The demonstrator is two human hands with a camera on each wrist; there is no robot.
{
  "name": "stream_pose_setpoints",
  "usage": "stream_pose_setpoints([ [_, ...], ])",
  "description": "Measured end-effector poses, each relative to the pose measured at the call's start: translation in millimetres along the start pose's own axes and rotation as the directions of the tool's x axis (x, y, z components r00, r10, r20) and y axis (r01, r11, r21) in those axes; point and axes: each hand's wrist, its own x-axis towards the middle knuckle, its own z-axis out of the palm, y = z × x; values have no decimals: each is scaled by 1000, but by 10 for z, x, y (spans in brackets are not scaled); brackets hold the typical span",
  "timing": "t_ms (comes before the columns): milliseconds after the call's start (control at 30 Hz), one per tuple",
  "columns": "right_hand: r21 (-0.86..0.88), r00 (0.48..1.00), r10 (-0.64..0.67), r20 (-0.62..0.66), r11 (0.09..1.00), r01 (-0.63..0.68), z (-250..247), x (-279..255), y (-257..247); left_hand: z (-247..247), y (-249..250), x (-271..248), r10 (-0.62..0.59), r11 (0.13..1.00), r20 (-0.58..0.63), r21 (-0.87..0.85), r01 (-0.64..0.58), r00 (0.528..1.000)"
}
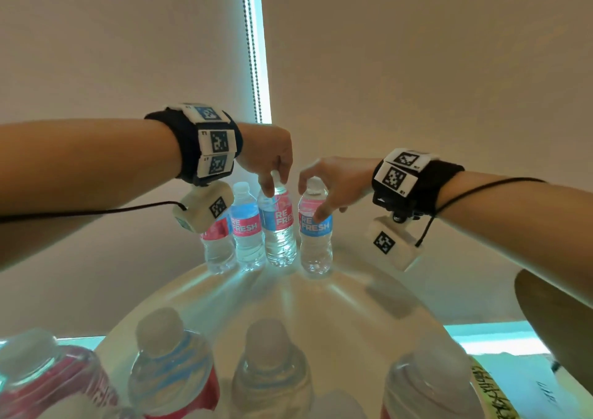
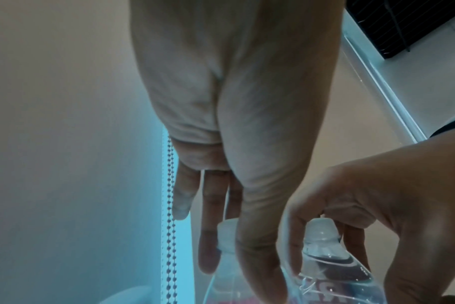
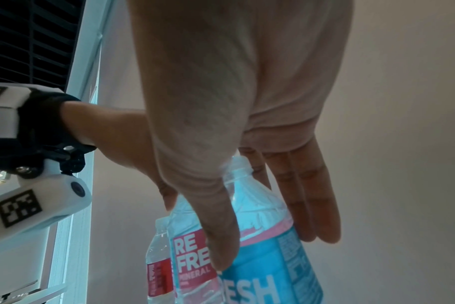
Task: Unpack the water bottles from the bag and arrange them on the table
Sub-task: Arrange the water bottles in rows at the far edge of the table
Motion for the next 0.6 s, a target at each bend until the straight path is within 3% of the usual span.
stream_pose_setpoints([
  [600, 39, 999, 26, -29, 999, -25, 170, 277, 120, 310, -191, 324, -2, 999, 20, -49, 3, 1000],
])
